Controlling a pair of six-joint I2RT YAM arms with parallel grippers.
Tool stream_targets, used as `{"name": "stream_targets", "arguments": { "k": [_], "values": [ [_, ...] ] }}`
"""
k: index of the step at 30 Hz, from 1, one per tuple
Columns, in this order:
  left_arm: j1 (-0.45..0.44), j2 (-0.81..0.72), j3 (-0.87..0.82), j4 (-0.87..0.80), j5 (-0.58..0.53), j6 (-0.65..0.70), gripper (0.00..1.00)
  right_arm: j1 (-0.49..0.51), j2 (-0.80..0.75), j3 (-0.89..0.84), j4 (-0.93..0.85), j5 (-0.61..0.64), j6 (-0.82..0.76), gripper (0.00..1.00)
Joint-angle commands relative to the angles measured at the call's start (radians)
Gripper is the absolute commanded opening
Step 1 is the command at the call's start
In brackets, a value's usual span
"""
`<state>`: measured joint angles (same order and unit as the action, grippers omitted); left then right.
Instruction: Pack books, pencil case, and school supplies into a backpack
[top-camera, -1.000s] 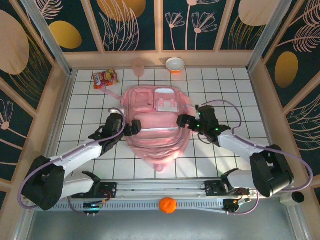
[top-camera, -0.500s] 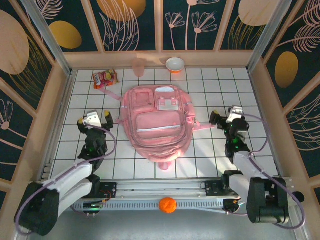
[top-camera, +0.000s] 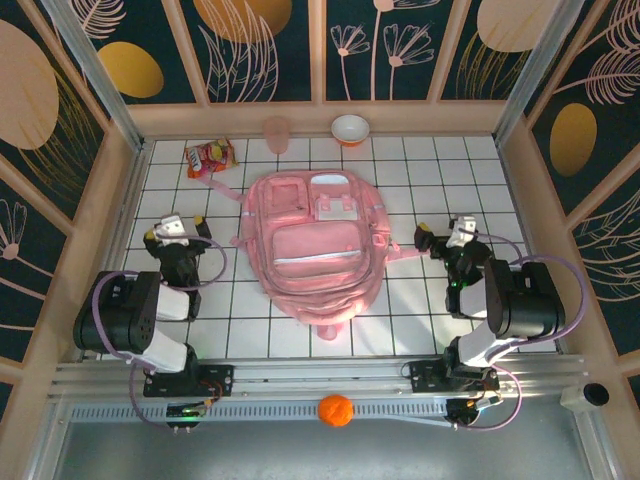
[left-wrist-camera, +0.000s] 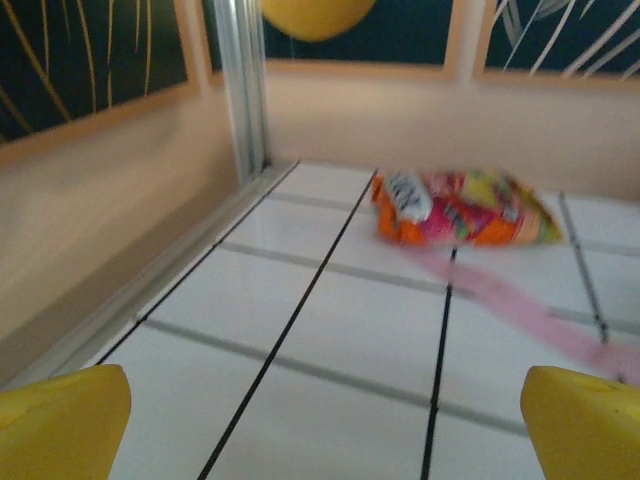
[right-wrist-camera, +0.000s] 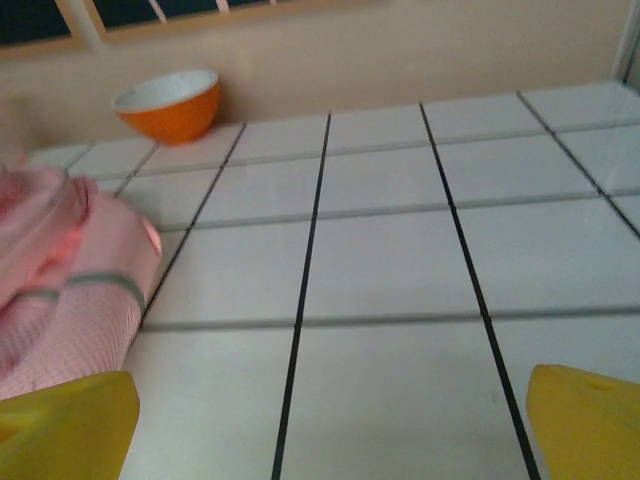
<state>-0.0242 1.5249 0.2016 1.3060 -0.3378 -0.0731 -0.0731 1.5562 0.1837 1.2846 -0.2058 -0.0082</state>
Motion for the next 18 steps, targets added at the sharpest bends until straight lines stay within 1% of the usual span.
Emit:
{"name": "stream_targets", "arguments": {
  "k": [1,13,18],
  "values": [
    [0.006,-0.006,0.007,0.021,0.052,-0.047,0.99,-0.004,0.003,0.032,0.046,0.044,0.027,0.99],
    [0.006,-0.006,0.012,0.008,0.053,-0.047,0.99,0.000,0.007,0.033,0.047,0.052,0.025,0.99],
    [0.006,-0.007,0.018,-0.003,0.089,-0.031,0.99,0.000,0.006,0.033,0.047,0.052,0.027,0.99]
  ]
}}
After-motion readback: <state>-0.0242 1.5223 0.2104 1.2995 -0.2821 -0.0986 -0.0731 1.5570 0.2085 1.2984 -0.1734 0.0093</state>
